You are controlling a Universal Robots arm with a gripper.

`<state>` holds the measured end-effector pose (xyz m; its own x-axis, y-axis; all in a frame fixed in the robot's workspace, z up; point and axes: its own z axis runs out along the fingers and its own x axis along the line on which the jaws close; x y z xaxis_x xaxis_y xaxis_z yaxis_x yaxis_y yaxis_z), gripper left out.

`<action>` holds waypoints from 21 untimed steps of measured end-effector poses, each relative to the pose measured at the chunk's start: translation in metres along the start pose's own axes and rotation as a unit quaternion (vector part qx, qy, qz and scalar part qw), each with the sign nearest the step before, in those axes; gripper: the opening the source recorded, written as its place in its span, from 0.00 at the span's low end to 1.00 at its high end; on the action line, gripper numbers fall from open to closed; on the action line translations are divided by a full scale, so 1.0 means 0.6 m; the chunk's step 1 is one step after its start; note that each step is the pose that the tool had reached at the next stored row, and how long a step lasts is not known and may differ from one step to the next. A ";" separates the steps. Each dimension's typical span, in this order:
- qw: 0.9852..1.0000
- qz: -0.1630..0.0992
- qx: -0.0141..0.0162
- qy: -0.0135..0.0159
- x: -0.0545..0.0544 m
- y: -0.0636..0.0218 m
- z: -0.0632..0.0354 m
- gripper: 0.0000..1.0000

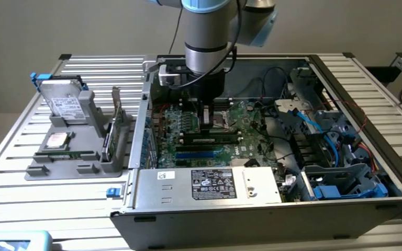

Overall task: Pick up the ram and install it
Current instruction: 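Press down the ram until it locks into place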

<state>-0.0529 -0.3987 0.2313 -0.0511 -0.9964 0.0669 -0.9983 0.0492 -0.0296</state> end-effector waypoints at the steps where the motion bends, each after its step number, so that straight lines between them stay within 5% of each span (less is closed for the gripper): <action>1: 1.000 0.000 0.000 0.000 0.001 0.000 0.000 0.11; 6: 1.000 0.000 0.006 0.000 0.001 0.000 0.004 0.11; 21: 1.000 0.000 0.006 0.001 0.000 0.001 0.011 0.11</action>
<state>-0.0531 -0.3991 0.2248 -0.0520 -0.9963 0.0681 -0.9979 0.0492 -0.0421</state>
